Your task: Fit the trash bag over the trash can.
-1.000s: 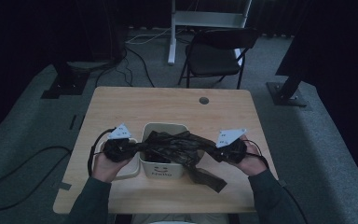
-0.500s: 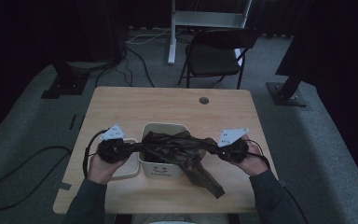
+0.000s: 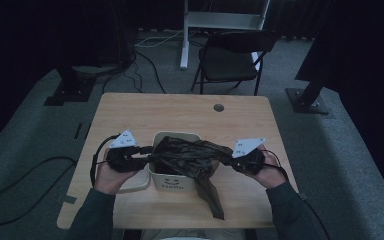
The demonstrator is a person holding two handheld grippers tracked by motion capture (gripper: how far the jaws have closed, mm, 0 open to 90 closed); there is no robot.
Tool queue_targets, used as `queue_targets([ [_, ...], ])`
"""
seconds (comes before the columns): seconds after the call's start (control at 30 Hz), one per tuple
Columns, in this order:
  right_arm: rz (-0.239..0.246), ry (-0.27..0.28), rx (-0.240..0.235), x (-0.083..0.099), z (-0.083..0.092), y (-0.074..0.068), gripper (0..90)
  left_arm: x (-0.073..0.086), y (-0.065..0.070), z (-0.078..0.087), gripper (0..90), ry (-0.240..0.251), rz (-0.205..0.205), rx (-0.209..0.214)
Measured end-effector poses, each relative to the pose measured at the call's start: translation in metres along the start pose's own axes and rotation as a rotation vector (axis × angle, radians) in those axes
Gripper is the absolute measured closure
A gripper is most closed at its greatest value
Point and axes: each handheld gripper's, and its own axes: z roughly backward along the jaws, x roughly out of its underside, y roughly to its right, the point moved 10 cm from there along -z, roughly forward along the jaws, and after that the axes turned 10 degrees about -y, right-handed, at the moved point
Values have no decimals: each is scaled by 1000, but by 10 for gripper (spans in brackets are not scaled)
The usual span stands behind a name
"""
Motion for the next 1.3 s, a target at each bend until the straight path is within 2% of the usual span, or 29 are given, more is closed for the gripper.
queue_targets([
  [0.2, 3, -2, -4, 0, -1, -1, 900, -19, 3, 0, 582, 10, -32, -9],
  [0.47, 7, -2, -7, 0, -2, -1, 900, -40, 2, -11, 557, -8, -72, -30],
  [0.73, 9, -3, -13, -1, -3, -3, 900, -69, 8, -17, 549, 5, -135, -63],
  [0.83, 14, -5, -15, -1, -4, -3, 900, -78, 13, -25, 546, -18, -181, -71],
  [0.9, 14, -5, -16, -1, -4, -3, 900, -80, 17, -31, 545, -33, -203, -59],
  [1.0, 15, -5, -18, 0, -4, -3, 900, -80, 20, -42, 546, -84, -235, -58],
  [1.03, 15, -5, -18, 0, -4, -3, 900, -80, 20, -45, 547, -100, -234, -60],
  [1.07, 15, -5, -18, 0, -4, -3, 900, -78, 19, -48, 567, -123, -235, -64],
  [1.3, 6, -5, -12, 3, -2, -1, 900, -65, 16, -49, 834, -166, -213, -40],
])
